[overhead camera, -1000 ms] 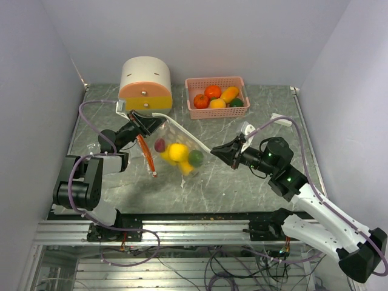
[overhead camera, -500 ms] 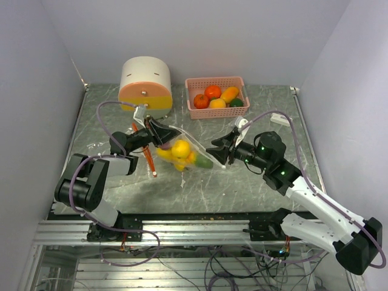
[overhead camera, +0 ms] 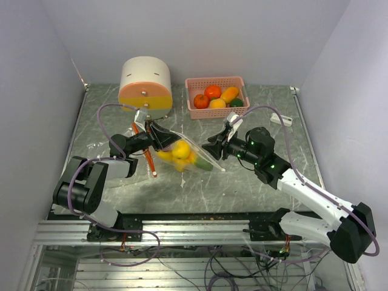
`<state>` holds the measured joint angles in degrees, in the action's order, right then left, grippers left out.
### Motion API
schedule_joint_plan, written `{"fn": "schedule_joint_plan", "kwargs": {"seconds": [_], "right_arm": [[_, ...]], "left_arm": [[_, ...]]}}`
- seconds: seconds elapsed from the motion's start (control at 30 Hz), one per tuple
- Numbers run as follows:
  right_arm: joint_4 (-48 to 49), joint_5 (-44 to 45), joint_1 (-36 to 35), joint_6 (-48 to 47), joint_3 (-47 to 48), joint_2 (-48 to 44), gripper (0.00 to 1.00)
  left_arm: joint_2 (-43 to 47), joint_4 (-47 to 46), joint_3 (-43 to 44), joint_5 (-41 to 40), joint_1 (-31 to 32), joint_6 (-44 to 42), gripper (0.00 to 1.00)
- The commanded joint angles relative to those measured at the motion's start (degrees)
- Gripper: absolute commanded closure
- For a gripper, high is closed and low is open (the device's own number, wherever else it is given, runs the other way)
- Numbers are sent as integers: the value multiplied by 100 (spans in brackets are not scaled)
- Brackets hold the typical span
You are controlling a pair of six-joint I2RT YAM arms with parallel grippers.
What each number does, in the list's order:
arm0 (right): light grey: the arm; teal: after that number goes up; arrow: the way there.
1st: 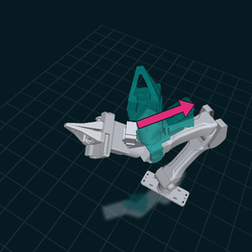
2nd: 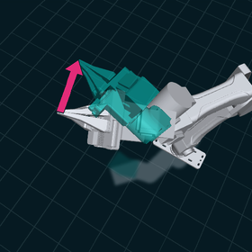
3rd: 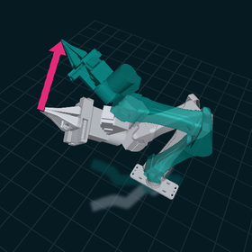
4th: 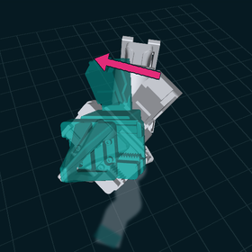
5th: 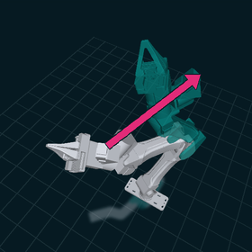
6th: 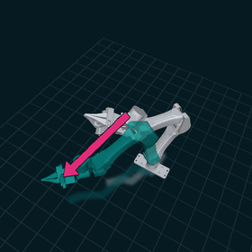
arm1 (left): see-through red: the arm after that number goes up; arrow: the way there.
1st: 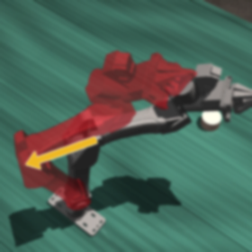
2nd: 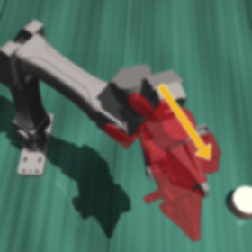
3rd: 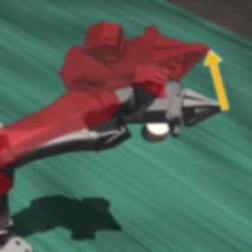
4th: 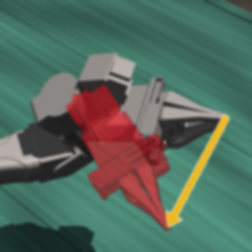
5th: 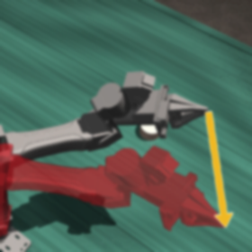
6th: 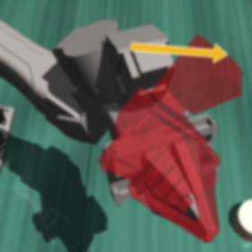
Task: Open the zip-top bag and remove the fake food
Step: Open the zipper of the food storage bag at the center of the board.
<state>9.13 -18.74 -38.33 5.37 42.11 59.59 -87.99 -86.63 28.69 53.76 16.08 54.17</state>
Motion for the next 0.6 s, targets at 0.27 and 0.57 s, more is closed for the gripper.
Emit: {"fn": "schedule_joint_plan", "kwargs": {"seconds": [0.27, 0.57], "right_arm": [[490, -472, -12, 231, -56, 353, 59], [669, -492, -8, 281, -183, 567, 58]], "left_arm": [[77, -1233, 6, 116, 35, -142, 93], [48, -1233, 24, 117, 29, -126, 93]]}}
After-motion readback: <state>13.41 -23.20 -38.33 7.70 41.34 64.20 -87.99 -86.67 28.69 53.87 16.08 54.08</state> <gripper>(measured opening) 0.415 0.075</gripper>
